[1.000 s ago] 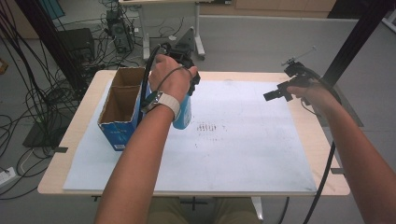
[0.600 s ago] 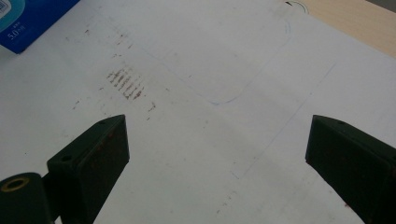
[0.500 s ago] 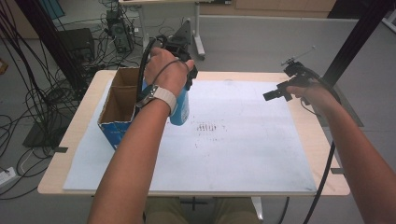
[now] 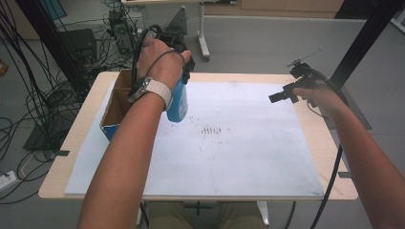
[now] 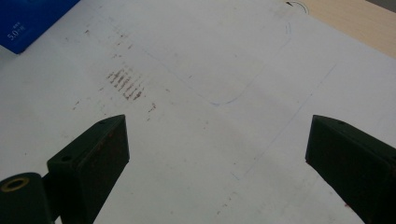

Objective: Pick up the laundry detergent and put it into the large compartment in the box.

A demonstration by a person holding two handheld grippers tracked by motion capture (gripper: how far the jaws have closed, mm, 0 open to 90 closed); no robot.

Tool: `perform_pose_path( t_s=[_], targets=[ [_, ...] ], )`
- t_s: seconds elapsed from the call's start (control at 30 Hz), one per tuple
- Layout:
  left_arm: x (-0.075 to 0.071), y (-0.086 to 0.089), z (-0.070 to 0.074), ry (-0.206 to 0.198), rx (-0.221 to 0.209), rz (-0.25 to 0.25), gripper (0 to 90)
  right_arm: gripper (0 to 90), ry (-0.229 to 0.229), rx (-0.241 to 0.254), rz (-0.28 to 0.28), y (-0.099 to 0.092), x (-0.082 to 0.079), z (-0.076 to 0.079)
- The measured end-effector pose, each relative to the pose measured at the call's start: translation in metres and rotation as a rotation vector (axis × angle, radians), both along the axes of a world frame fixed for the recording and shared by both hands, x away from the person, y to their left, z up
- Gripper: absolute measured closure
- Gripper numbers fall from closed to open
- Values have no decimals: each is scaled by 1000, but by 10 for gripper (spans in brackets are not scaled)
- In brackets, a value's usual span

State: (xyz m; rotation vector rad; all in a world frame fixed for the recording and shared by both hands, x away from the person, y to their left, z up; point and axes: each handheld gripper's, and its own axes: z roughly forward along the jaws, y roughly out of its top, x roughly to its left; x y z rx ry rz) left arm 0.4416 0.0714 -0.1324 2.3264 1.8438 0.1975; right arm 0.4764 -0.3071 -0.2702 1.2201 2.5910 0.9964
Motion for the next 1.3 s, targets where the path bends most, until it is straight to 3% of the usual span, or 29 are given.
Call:
perform_pose_path(
  t_s=[0.7, 1.3],
  targets=[
    [-1, 36, 40, -31, -11, 48, 392, 61, 7, -6, 0, 2, 3, -2],
    [-2, 69, 52, -33, -1, 92, 392, 61, 11, -7, -2, 3, 4, -3]
  ],
)
